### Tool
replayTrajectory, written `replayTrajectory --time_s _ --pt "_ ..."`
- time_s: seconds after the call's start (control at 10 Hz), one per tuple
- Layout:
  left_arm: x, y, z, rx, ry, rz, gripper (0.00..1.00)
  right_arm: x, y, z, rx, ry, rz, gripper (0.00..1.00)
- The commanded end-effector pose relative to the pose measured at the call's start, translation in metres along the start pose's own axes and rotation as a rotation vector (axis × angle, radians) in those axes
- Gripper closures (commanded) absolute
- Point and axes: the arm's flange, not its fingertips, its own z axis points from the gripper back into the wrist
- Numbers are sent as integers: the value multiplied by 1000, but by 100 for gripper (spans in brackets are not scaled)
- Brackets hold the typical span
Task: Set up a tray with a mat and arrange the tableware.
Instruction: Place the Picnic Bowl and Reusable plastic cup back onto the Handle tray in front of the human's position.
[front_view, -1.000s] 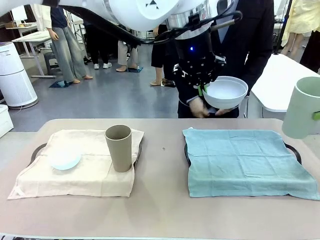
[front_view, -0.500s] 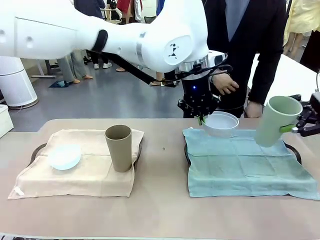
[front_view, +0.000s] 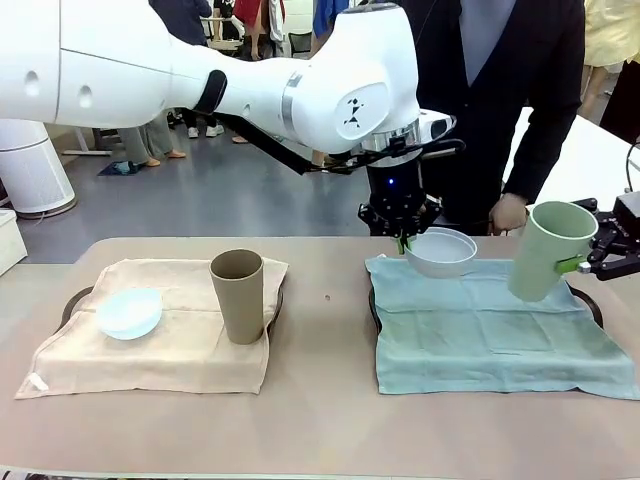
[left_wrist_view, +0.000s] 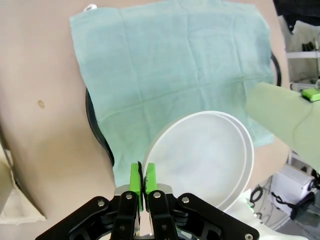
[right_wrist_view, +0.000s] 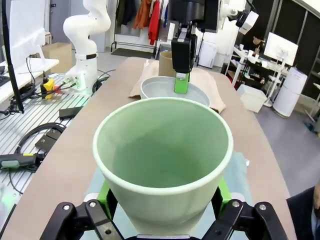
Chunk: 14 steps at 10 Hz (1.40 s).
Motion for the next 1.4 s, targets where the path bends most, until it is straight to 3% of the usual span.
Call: replayTrajectory --time_s 0.0,0.6,1.0,1.1,1.2,1.3 --pt "-4 4 -30 30 -32 -23 96 -25 -6 -3 8 27 -38 11" --pt "1 9 -82 73 -73 -135 96 -77 -17 -7 14 14 -84 11" --pt "18 14 -100 55 -64 -121 96 -93 -16 -8 24 12 -112 11" --pt "19 15 -104 46 -47 -116 89 -94 -15 -8 23 10 -113 11" --pt "21 14 -110 39 -26 -121 42 -95 -16 -5 18 9 -112 11" --pt "21 14 -113 32 -12 -127 29 -96 -15 -5 16 8 -112 11"
